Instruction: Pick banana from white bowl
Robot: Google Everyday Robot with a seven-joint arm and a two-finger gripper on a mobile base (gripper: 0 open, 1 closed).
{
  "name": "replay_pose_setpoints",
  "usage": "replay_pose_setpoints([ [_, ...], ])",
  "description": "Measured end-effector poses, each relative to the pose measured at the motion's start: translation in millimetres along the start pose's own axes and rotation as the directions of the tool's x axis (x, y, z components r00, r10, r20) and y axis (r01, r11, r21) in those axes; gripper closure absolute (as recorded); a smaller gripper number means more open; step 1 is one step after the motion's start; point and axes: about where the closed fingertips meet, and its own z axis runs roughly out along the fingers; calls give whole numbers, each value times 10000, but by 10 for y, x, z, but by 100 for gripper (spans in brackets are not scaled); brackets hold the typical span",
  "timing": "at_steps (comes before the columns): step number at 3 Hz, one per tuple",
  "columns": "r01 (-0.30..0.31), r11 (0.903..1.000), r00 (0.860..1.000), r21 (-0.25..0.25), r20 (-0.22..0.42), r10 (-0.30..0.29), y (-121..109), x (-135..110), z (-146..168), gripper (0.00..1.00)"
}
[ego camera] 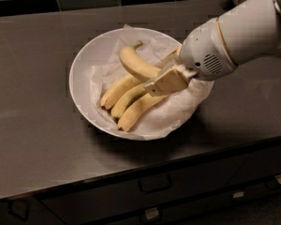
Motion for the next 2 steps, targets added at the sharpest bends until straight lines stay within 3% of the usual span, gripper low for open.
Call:
replay_pose_setpoints([
  [1,-2,10000,10000,5,2,2,0,-2,1,100],
  [2,163,9997,9998,158,144,-166,116,-124,-241,100],
])
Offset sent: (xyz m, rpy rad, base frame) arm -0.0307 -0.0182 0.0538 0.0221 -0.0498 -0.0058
